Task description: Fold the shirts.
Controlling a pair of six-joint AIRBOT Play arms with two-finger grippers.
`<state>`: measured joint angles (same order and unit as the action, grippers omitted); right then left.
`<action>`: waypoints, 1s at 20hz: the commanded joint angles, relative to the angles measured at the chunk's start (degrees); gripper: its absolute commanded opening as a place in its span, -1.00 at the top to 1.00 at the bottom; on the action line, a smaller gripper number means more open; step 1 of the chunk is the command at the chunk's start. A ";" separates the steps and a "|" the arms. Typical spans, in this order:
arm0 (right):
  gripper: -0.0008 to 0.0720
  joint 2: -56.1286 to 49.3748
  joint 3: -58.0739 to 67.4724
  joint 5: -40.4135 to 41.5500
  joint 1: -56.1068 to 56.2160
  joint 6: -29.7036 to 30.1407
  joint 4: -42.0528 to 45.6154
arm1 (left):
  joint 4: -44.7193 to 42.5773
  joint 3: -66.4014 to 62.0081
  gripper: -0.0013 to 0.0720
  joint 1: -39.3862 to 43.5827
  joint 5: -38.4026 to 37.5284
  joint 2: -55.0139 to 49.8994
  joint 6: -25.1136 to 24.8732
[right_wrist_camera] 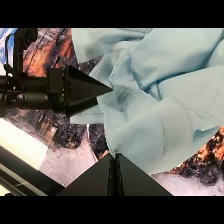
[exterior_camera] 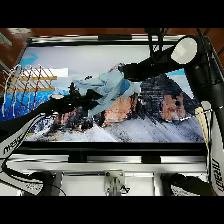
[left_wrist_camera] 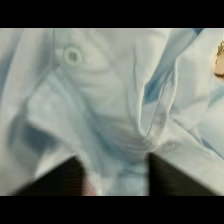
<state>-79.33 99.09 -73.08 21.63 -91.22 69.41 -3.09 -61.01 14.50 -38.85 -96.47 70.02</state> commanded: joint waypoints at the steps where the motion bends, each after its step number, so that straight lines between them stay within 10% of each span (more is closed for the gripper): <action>1: 0.79 -0.02 0.07 -0.24 -0.02 0.00 -0.42 | 2.69 -1.79 0.54 -0.70 2.56 -0.63 -1.09; 3: 0.79 -0.02 0.07 -0.90 -0.02 0.09 -0.74 | 2.67 -3.37 0.79 -1.90 0.61 0.22 -6.38; 12: 0.79 0.42 13.27 -3.76 -0.02 7.26 -11.87 | -8.04 -15.04 0.80 -15.37 -14.91 26.03 -15.76; 20: 0.79 11.43 18.80 -24.46 -0.02 -6.36 -13.46 | -42.32 -33.05 0.80 -22.91 -35.04 49.70 3.10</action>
<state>-71.46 116.88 -88.71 21.63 -92.09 56.64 -30.26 -89.71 -6.15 -64.58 -54.02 65.25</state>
